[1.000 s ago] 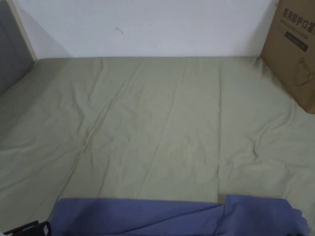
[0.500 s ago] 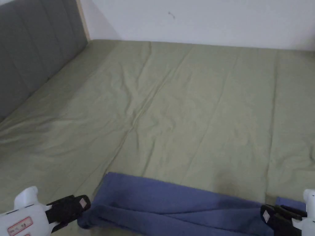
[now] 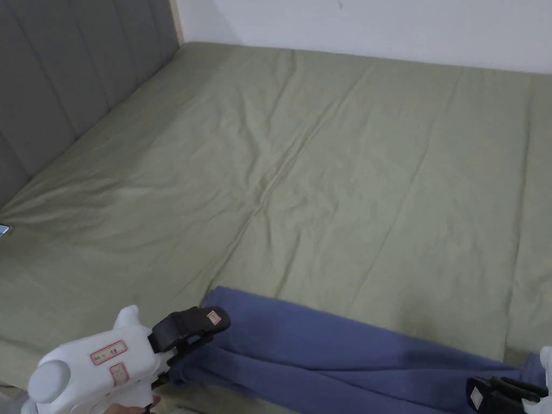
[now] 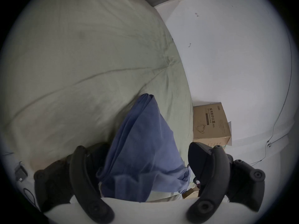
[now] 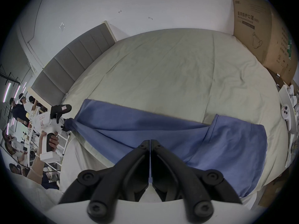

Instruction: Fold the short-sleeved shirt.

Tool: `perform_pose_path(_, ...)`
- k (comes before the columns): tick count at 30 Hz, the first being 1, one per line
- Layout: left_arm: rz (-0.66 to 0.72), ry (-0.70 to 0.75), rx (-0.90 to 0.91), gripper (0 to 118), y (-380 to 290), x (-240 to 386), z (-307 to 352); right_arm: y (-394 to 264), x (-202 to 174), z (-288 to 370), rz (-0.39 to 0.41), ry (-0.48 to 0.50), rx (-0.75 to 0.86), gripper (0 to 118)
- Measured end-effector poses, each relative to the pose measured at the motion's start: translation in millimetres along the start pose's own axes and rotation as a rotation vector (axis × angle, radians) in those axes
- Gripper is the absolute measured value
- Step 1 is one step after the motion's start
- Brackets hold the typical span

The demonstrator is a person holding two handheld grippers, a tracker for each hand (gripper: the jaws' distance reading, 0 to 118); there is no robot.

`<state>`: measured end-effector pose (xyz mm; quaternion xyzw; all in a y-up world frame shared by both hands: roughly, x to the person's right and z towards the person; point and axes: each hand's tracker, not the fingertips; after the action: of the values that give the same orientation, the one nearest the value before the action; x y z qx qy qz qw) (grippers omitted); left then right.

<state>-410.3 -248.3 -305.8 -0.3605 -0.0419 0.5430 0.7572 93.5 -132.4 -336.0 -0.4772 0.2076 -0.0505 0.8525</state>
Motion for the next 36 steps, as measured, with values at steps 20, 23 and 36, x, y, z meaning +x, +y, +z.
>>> perform_pose_path(20,-0.653,0.093,-0.002,8,-83.4,202.7,-21.9,-18.6,43.3,34.0,-0.103,-0.051,0.065,2)
perform_pose_path(23,-0.817,0.031,-0.116,8,-126.4,238.3,-52.5,-25.8,58.4,42.6,-0.136,-0.068,0.08,2)
perform_pose_path(36,-0.865,0.099,-0.529,88,-253.3,226.4,-192.4,-65.4,115.1,83.3,-0.323,-0.168,0.141,2)
